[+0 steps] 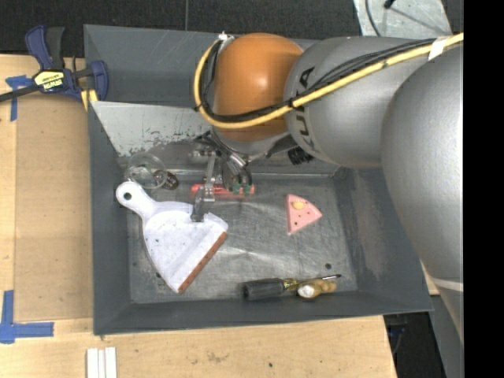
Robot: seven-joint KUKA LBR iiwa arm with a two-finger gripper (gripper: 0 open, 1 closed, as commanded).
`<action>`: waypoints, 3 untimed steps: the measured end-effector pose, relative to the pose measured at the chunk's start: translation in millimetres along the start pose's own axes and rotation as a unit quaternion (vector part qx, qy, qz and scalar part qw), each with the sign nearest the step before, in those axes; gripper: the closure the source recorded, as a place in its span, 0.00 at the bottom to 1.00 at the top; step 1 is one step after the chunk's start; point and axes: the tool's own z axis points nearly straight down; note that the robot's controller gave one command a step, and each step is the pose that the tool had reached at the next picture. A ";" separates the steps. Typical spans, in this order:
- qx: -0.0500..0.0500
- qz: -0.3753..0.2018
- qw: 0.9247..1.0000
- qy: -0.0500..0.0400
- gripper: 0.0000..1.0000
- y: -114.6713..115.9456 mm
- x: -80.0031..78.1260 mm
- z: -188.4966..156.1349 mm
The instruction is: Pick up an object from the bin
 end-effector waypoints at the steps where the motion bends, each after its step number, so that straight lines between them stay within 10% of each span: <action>1: -0.003 0.030 1.000 -0.005 0.00 0.6 5.5 34.8; 2: -0.002 0.072 0.997 -0.001 0.00 -45.4 -11.2 59.1; 3: -0.002 0.121 0.993 -0.009 1.00 13.9 4.9 75.6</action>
Offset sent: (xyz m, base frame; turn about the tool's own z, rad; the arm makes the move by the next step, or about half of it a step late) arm 0.0216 -0.0771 -0.0639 0.1351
